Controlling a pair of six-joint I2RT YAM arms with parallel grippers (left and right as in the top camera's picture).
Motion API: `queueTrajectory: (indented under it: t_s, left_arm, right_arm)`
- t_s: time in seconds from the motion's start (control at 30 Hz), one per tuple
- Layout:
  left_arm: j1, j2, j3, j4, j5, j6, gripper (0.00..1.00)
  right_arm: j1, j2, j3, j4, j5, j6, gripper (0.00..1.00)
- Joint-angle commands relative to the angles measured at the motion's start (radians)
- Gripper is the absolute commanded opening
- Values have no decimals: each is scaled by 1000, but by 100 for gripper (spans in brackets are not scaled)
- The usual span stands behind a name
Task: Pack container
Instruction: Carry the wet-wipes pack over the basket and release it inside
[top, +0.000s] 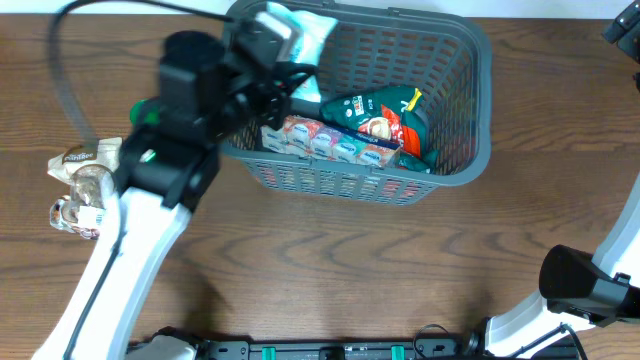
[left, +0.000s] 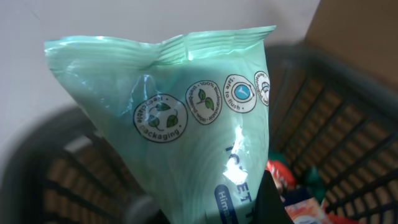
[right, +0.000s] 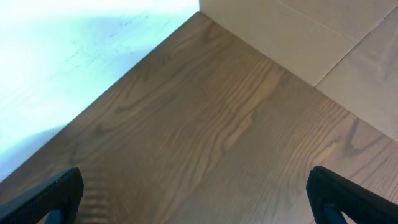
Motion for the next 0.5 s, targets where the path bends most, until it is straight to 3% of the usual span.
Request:
queueTrajectory:
  t_s: [0.0, 0.27, 0.3, 0.33, 0.37, 0.4, 0.47]
  left_arm:
    - [-7, 89, 13, 6, -24, -1, 6]
    - [-6, 211, 13, 13, -24, -2, 6]
    - [-6, 211, 13, 13, -24, -2, 13]
    - [-7, 211, 13, 13, -24, -2, 36]
    - [-8, 205, 13, 16, -24, -5, 69]
    - [-8, 199, 13, 21, -24, -11, 86]
    - [-8, 179, 13, 29, -24, -29, 95]
  right_arm:
    - [-5, -2, 12, -4, 4, 11, 99]
    - [-4, -2, 12, -4, 4, 11, 99]
    - [-5, -2, 12, -4, 4, 11, 99]
    - [-5, -2, 12, -4, 4, 11, 99]
    - [-5, -2, 12, -4, 4, 11, 99]
    - [-5, -2, 12, -4, 4, 11, 99]
    - [-5, -2, 12, -4, 4, 11, 99]
